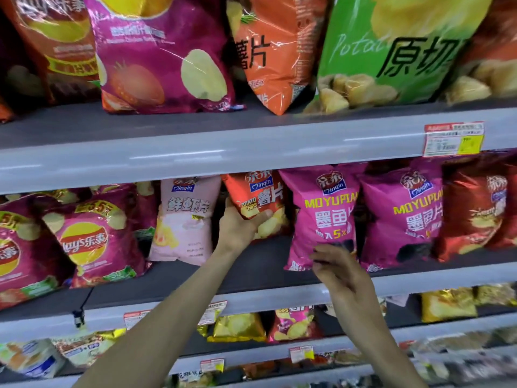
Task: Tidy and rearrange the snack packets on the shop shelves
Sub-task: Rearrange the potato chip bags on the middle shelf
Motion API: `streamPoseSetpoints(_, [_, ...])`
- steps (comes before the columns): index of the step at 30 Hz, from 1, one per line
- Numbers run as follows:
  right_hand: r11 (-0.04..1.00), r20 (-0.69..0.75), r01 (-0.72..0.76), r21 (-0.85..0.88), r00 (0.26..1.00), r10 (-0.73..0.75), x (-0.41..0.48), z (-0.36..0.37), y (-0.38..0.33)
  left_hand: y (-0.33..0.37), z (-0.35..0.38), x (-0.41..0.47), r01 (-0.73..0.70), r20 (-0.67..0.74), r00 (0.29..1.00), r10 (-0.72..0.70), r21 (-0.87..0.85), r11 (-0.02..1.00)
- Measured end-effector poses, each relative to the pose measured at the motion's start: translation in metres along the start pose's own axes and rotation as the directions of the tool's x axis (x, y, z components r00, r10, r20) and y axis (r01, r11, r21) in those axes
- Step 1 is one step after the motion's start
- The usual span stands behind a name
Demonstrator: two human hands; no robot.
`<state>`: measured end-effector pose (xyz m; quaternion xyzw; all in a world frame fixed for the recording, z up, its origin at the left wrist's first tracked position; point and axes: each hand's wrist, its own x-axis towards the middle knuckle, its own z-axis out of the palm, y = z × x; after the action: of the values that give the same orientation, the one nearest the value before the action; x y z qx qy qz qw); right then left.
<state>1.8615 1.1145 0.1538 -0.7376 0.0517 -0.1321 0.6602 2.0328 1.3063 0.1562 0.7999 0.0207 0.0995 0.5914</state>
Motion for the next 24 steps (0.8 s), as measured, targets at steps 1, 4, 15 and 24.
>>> streamPoseSetpoints(1, [1.000,-0.019,0.001,-0.007,1.000,-0.001,0.000,-0.001,0.001,-0.003,0.002,0.004,0.006,0.051,0.999,-0.006,-0.001,1.000])
streamPoseSetpoints(4, [0.996,-0.050,0.018,-0.087,0.998,-0.022,-0.002,-0.001,0.003,-0.008,0.004,0.012,0.022,0.141,0.990,-0.019,-0.018,1.000])
streamPoseSetpoints(15, [0.824,-0.082,0.077,-0.562,0.986,-0.148,-0.011,0.002,-0.001,-0.005,-0.036,-0.031,-0.065,0.259,0.966,0.001,0.238,0.969])
streamPoseSetpoints(24, [0.529,-0.128,0.008,-0.849,0.967,-0.219,-0.027,-0.030,-0.006,-0.002,-0.046,-0.096,-0.354,0.468,0.874,0.129,0.431,0.830])
